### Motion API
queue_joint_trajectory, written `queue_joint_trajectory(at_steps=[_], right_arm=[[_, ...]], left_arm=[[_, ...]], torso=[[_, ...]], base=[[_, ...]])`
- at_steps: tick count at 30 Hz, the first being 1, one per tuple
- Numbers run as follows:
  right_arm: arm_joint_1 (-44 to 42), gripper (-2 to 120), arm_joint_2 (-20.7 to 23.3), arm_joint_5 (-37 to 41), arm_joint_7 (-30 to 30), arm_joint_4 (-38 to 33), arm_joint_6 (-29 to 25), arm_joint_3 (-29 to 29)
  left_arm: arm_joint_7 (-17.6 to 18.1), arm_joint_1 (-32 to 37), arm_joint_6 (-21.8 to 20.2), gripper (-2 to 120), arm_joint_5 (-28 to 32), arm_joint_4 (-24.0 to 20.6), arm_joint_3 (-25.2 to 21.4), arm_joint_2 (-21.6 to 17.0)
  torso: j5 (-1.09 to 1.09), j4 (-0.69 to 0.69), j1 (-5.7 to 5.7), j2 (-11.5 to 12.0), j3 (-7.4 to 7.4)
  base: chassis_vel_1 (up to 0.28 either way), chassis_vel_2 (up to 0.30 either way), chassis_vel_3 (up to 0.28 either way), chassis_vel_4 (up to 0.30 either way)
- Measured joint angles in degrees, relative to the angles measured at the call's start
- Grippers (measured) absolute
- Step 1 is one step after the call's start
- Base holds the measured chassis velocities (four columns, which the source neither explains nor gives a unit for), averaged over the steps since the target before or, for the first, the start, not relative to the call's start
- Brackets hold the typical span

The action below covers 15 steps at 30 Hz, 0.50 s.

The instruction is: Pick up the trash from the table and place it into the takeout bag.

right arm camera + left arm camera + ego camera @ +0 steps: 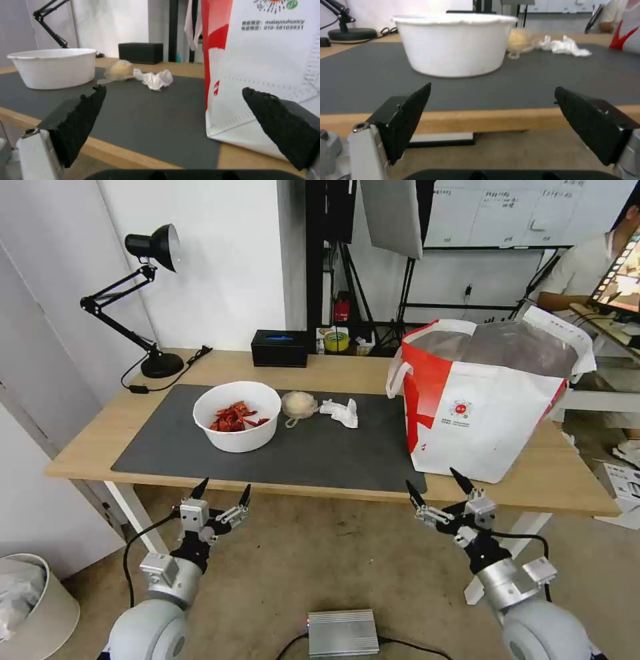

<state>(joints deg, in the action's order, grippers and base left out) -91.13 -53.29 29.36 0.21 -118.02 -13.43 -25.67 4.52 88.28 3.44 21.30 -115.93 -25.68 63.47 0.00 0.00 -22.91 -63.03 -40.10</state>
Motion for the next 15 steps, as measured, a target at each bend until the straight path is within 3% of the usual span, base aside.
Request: queue_joint_trajectory(at_steps=[15], right_arm=[[0.2,100,-0.7,0.3,1.0,0.7,1.2,1.1]], left_arm=[[-0.5,0.0,1.9,100,-1.4,1.2,-0.2,0.8]], torso=[[0.0,0.0,-0.01,0.0,0.0]], base=[[0.0,0.0,0.0,0.0]])
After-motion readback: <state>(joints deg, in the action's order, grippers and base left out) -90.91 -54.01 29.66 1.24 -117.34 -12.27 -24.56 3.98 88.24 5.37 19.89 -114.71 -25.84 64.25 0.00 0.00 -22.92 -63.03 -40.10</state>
